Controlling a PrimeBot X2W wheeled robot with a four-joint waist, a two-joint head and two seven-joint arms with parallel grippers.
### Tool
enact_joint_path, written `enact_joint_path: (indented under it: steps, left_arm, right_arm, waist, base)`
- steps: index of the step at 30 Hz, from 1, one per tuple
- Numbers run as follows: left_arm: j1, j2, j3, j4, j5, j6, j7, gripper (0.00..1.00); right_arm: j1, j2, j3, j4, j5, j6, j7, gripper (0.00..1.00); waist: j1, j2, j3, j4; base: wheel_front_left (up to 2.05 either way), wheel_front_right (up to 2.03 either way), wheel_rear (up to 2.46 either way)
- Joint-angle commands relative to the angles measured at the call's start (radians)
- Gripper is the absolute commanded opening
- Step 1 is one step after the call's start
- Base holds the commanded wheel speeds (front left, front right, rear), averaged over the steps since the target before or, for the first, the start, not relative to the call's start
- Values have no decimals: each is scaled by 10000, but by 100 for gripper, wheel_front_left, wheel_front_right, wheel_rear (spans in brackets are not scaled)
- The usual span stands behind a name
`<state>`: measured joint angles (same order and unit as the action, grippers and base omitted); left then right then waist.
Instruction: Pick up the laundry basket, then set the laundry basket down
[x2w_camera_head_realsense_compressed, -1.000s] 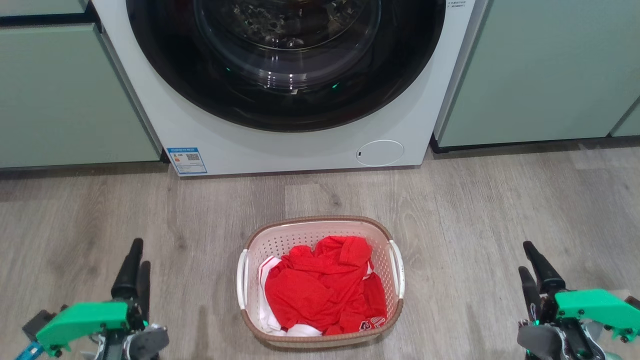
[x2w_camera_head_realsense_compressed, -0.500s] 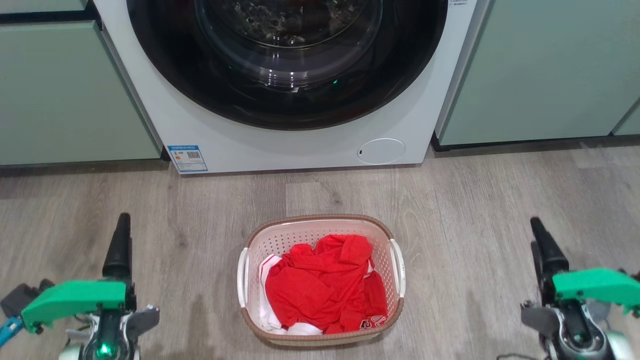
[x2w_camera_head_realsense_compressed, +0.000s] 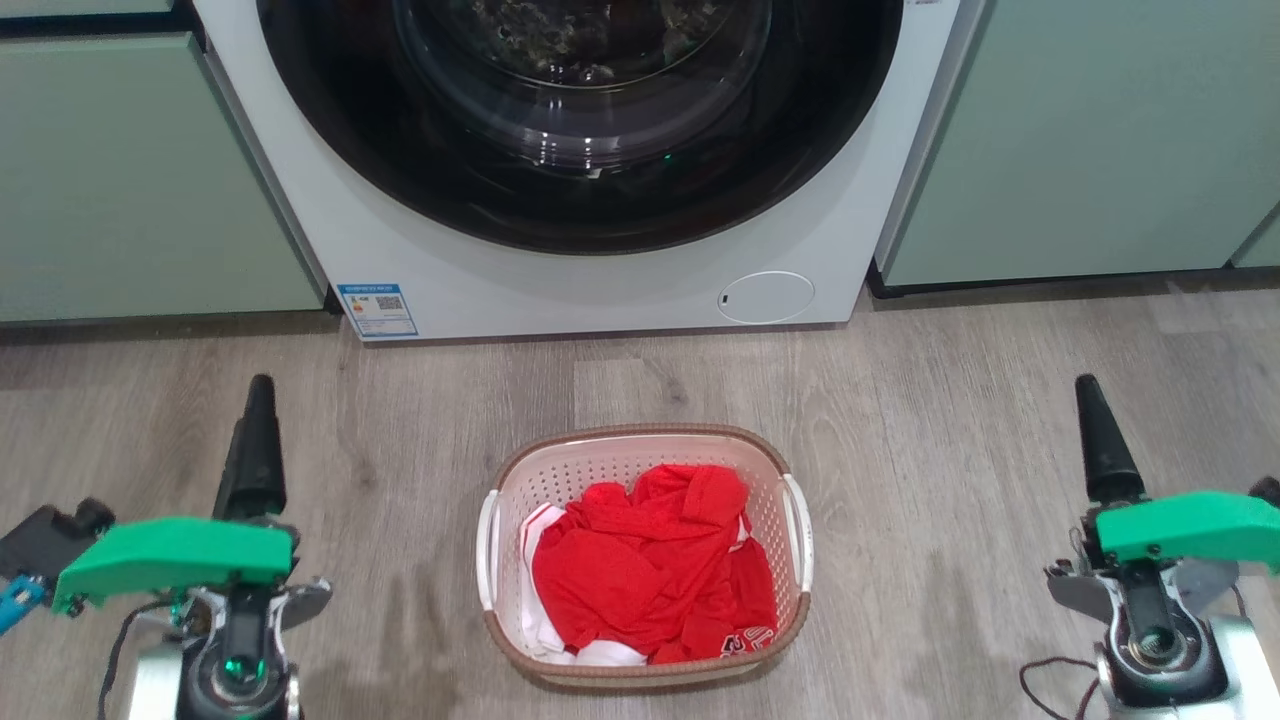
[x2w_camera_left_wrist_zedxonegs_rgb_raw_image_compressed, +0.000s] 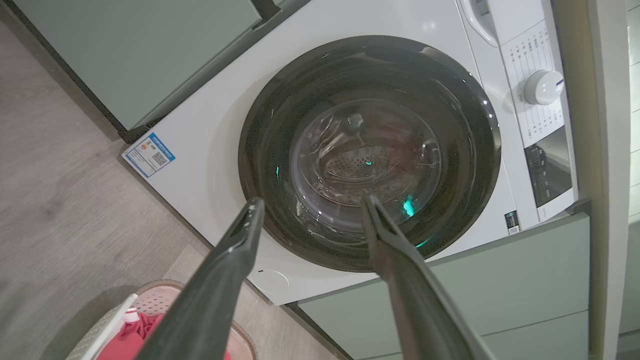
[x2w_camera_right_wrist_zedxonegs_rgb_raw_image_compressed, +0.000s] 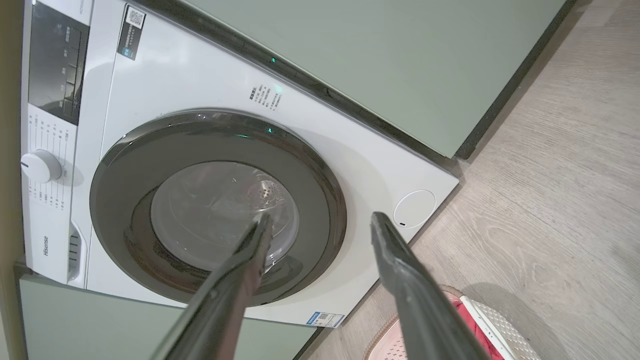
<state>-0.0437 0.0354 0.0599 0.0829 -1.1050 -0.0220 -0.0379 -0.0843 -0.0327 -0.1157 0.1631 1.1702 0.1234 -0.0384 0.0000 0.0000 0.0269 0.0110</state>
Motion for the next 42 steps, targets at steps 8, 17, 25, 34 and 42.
enact_joint_path:
  steps: [8,17,25,34,42]
  left_arm:
    - [-768,104,-331,-1081,1846,334,-328,100]
    - [-935,182,-993,-1611,3977,772,-591,100]
    - [-1121,910,-2309,-1799,5715,1901,-826,100]
    - [-1472,1924,-4124,-1595,6990,3205,-1091,100]
    - [-1839,2453,-5355,-1007,7588,3802,-1295,100]
  right_arm:
    - [-688,-112,504,-718,-1332,36,-327,100]
    - [-810,-121,825,-1083,-3054,41,-590,100]
    - [-899,-129,1364,-1204,-4731,46,-824,100]
    - [-977,-137,2014,-1078,-6303,51,-1088,100]
    - [-1037,-144,2380,-872,-7302,55,-1292,100]
  waist:
    - [0,0,65,69]
    - [0,0,126,134]
    - [0,0,110,120]
    - [0,0,66,95]
    - [0,0,12,90]
  base:
    - [0,0,0]
    - [0,0,0]
    - [0,0,0]
    - [0,0,0]
    - [0,0,0]
